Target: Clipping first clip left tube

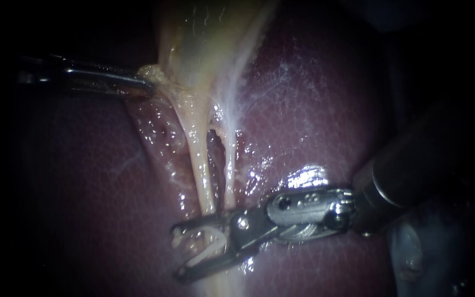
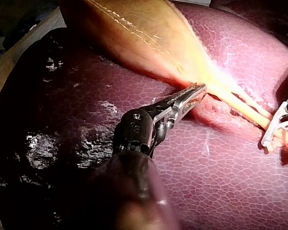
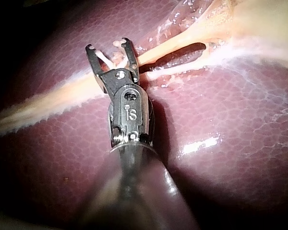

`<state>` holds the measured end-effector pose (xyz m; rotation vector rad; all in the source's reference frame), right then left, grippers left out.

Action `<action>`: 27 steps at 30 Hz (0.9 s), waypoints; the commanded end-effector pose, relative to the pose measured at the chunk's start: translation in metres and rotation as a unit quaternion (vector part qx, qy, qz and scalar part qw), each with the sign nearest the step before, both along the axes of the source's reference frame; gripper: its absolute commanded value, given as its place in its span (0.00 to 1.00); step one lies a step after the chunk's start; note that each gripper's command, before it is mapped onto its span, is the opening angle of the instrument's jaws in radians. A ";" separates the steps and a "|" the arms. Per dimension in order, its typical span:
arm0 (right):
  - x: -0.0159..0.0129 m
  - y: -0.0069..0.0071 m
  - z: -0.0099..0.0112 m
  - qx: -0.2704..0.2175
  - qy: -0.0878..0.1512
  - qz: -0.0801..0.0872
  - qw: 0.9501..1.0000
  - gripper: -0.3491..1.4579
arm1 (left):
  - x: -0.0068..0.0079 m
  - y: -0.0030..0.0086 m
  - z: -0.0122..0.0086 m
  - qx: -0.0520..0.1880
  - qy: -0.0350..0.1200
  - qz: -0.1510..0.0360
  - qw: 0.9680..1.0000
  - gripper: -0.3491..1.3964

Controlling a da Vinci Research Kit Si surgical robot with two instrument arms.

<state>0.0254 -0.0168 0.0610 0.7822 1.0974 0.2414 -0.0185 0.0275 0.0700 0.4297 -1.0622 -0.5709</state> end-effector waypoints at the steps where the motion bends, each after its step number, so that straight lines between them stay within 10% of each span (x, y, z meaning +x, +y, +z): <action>1: 0.0000 0.0000 0.0000 0.000 0.000 0.000 1.000 0.44 | 0.0000 0.0000 0.0000 0.000 0.000 0.000 1.000 0.00; 27: -0.0065 0.0054 -0.0052 0.011 -0.004 0.040 0.999 0.45 | 0.0002 0.0000 0.0001 0.000 -0.001 0.001 1.000 0.00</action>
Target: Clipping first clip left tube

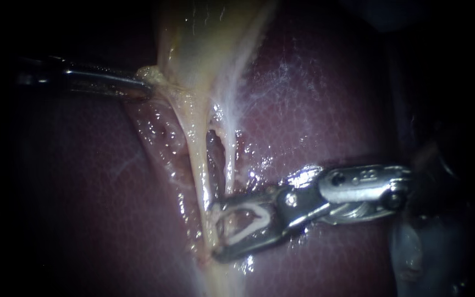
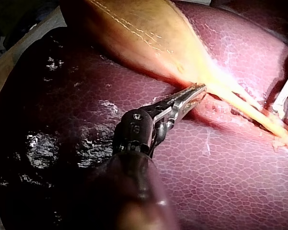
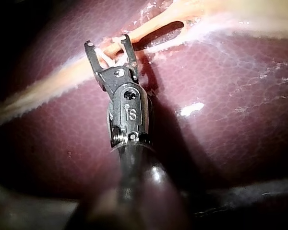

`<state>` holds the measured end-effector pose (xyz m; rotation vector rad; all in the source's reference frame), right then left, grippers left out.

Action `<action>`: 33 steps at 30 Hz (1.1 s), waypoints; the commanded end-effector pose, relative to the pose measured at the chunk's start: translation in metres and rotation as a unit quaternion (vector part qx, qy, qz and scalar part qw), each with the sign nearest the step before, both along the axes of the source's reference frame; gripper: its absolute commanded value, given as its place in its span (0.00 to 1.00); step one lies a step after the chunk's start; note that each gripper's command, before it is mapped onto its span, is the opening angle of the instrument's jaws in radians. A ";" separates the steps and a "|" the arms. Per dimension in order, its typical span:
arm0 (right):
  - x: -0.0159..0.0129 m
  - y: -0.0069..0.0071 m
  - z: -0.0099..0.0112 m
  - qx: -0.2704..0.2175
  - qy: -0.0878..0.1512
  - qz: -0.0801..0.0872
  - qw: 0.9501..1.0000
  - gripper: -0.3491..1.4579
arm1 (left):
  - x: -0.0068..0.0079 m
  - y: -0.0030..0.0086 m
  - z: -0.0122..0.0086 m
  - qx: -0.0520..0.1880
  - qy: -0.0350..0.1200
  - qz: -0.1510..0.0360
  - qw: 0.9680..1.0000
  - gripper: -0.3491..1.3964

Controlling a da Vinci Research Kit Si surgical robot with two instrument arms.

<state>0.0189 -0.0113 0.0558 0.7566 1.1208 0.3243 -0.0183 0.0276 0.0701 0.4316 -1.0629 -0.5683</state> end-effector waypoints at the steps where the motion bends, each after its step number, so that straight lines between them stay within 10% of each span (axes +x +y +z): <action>1: -0.0001 0.0000 0.0002 0.000 0.000 0.000 1.000 0.45 | 0.0000 0.0000 0.0000 0.000 0.000 0.000 1.000 0.00; 33: 0.0016 -0.0007 0.0107 0.070 0.011 0.009 0.997 0.46 | 0.0000 0.0000 0.0000 0.000 0.000 0.000 1.000 0.00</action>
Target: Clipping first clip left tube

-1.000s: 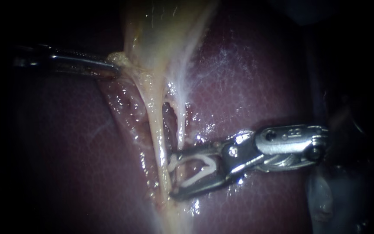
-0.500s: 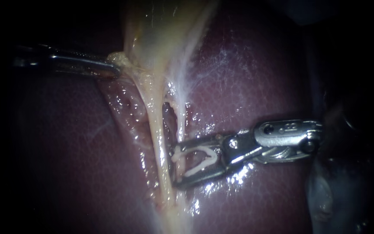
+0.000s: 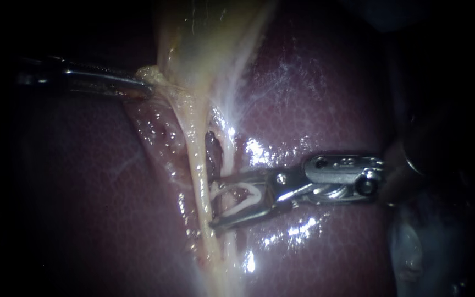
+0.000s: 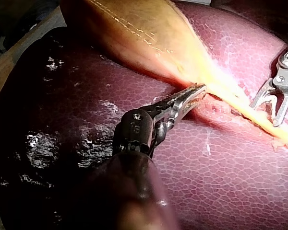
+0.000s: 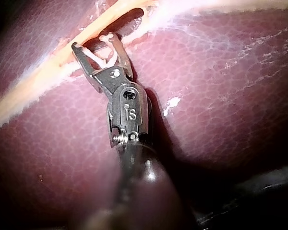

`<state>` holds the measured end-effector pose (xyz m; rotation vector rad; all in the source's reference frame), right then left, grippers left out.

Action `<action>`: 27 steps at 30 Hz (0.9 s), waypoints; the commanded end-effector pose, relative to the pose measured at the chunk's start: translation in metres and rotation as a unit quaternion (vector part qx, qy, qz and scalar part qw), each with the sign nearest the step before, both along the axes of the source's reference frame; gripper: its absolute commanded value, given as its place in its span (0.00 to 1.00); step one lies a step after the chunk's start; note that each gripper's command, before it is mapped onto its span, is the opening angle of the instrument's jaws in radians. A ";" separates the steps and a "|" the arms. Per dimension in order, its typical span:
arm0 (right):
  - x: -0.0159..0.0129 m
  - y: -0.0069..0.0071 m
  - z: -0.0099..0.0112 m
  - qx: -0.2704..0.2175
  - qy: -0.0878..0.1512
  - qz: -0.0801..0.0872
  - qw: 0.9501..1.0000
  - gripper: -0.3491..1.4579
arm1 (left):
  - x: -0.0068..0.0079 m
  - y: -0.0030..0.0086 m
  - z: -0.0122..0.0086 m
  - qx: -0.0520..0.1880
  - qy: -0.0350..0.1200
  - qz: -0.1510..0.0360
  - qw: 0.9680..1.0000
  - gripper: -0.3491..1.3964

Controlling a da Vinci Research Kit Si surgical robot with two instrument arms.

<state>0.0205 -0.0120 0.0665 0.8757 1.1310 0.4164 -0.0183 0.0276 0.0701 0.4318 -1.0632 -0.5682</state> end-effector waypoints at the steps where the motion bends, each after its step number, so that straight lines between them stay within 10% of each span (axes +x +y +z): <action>1: 0.0002 -0.0001 -0.0001 0.009 0.007 0.001 1.000 0.46 | 0.0000 0.0000 0.0000 0.000 0.000 0.000 1.000 0.00; 27: 0.0038 -0.0023 -0.0058 0.107 0.096 -0.007 0.990 0.45 | 0.0000 0.0000 0.0000 0.000 0.000 0.000 1.000 0.00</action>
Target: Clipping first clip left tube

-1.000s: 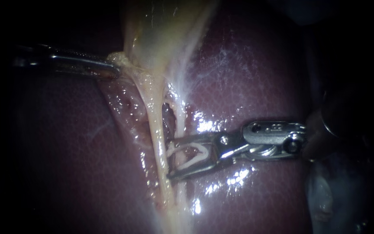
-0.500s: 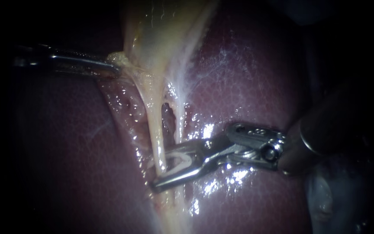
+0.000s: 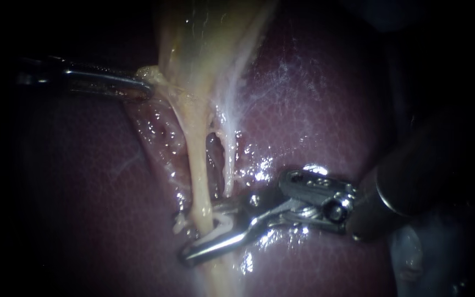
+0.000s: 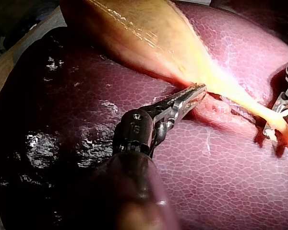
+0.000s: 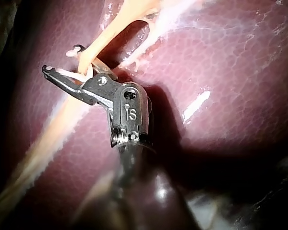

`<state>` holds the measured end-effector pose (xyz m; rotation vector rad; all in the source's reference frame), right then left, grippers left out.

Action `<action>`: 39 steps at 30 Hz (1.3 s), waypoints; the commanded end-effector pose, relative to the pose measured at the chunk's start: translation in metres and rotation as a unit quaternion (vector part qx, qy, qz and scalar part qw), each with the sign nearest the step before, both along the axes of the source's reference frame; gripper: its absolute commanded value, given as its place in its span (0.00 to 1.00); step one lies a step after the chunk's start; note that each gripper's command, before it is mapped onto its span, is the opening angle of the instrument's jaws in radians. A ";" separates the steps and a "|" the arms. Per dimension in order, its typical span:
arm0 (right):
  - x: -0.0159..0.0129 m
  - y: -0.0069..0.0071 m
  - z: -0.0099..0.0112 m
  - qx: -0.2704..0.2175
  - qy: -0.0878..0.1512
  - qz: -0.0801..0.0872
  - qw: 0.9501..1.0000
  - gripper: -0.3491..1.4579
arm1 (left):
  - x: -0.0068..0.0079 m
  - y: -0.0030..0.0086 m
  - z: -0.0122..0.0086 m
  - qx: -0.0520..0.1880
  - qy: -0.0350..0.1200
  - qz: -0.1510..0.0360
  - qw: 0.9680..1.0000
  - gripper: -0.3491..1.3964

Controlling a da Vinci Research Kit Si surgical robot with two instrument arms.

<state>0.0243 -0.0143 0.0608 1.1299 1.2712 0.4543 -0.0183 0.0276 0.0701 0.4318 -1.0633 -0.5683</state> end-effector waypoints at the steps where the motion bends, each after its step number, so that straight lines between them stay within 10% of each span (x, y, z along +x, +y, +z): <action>1: 0.0001 0.0000 -0.0003 0.001 0.002 0.001 1.000 0.45 | 0.0000 0.0000 0.0000 0.000 0.000 0.000 1.000 0.00; 14: -0.0004 0.0006 -0.0014 0.006 0.007 0.002 1.000 0.35 | 0.0000 0.0000 0.0000 0.000 0.000 0.000 1.000 0.00; 23: -0.0008 0.0006 -0.0014 0.033 -0.005 -0.001 0.999 0.00 | 0.0000 0.0000 0.0000 0.000 0.000 0.000 1.000 0.00; 39: -0.0008 0.0006 -0.0014 0.063 -0.026 0.010 0.998 0.00 | 0.0000 0.0000 0.0000 0.000 0.000 0.000 1.000 0.00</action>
